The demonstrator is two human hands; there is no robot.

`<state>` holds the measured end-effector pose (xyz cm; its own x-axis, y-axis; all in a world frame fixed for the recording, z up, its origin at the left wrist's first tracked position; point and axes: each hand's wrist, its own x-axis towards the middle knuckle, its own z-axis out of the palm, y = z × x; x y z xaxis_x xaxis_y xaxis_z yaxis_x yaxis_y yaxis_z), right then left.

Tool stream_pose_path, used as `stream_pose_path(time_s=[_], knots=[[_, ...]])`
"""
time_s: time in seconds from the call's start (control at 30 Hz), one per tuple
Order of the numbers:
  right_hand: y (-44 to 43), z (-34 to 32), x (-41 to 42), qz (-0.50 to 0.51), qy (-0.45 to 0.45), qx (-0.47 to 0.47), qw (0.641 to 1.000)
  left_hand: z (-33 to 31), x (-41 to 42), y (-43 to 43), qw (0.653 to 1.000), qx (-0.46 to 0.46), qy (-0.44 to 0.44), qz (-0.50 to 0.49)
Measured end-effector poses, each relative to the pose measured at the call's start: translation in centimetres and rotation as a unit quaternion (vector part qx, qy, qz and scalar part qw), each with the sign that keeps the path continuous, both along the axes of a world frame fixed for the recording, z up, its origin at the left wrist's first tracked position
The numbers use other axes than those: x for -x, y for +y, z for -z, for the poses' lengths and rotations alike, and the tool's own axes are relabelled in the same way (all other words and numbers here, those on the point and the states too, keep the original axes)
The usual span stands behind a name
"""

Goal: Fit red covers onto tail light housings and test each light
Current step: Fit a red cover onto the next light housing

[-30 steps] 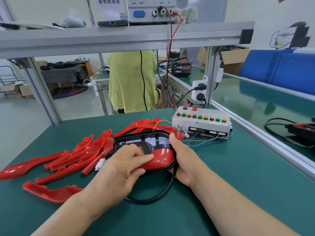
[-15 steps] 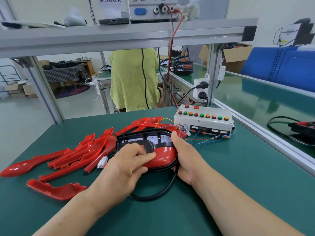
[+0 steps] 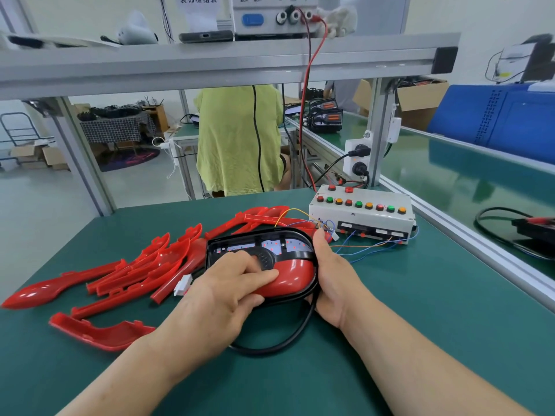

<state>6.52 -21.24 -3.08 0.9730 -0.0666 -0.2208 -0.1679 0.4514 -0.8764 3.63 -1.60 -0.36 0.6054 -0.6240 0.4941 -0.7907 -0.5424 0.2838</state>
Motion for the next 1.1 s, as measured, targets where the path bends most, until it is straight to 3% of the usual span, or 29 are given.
stream_pose_path(time_s=[0.57, 0.73, 1.1], knots=[[-0.01, -0.27, 0.42, -0.012, -0.007, -0.022, 1.0, 0.7, 0.08, -0.34, 1.0, 0.018, 0.019, 0.003], [0.24, -0.61, 0.52, 0.006, 0.0, 0.01, 1.0, 0.51, -0.22, 0.02, 1.0, 0.002, 0.007, 0.007], [0.22, -0.49, 0.57, 0.013, 0.001, 0.024, 1.0, 0.53, -0.12, -0.26, 0.997, 0.06, 0.052, 0.009]])
